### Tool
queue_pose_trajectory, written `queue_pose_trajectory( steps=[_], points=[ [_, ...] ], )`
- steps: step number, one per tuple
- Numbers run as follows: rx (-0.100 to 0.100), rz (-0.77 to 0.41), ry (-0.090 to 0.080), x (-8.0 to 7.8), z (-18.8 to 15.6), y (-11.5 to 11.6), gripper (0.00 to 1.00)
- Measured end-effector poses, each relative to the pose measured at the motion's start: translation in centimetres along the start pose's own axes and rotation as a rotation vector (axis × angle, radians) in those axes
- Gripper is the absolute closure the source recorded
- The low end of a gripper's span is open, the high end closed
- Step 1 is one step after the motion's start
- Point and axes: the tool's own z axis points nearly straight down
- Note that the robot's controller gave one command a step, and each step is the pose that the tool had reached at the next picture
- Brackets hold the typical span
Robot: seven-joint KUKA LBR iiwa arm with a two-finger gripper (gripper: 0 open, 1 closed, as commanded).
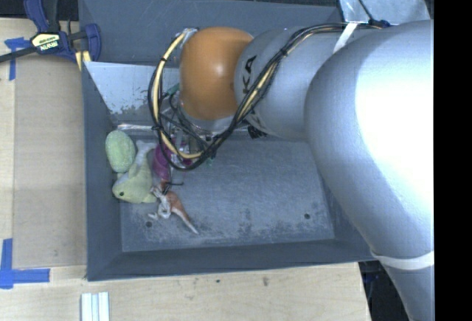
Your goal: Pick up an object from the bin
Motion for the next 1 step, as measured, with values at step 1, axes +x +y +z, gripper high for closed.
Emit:
queue_pose_trajectory(
  steps=[1],
  points=[
    [0.001, 0.0, 0.0, 0.09, -0.29, -0.02, 1.0]
  ],
)
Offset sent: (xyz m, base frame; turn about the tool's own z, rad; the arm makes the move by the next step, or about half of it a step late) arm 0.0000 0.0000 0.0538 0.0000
